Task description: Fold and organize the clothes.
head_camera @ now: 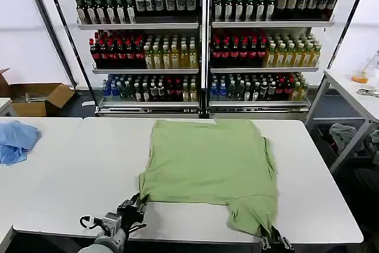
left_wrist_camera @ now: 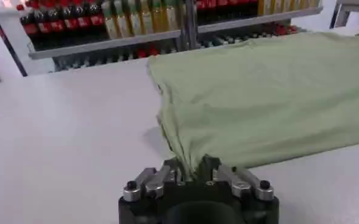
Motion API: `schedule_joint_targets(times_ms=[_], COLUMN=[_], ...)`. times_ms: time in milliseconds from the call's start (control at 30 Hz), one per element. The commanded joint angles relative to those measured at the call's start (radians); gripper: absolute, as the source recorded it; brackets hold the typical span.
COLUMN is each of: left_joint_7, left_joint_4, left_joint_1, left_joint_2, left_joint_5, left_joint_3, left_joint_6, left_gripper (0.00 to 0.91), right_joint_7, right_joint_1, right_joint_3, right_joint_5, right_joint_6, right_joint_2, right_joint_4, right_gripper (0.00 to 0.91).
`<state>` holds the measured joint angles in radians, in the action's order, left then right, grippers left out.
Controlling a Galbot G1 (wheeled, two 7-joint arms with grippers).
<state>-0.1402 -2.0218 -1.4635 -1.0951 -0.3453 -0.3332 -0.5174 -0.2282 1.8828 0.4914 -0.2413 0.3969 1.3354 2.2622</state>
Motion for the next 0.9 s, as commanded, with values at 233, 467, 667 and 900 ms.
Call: schedule_joint_targets(times_ms=[233,467,667,900], left_joint_7=[0.007,0.004,0.001,0.003], left_joint_4=[-0.077,-0.211,-0.312,-0.371], left_joint_1=[-0.040,-0.122,-0.188,-0.202], left_joint_2=[0.013,0.037,0.068,0.112], left_joint_5=[-0.033,-0.030,-0.030,-0.048], left_joint_3=[-0.031,-0.081,-0.131,-0.172], left_joint_6=[0.038,0.059,0.061,0.054], left_gripper=[0.030,0.030,0.030,0.030], right_joint_7=[0.007,0.006,0.004,0.003], right_joint_1=[0.067,0.142,0.158,-0.017], right_joint_3=[0.062,0.145,0.233,0.244], right_joint_5=[-0.019,-0.047,-0.099,-0.139], right_joint_6=[-0.090,-0.094,-0.095,-0.087], right_joint_2=[-0.023,-0.065,-0.091,-0.157], right_joint_4=[0.134,0.262,0.316,0.225], right_gripper=[0.000,0.000,0.000,0.000])
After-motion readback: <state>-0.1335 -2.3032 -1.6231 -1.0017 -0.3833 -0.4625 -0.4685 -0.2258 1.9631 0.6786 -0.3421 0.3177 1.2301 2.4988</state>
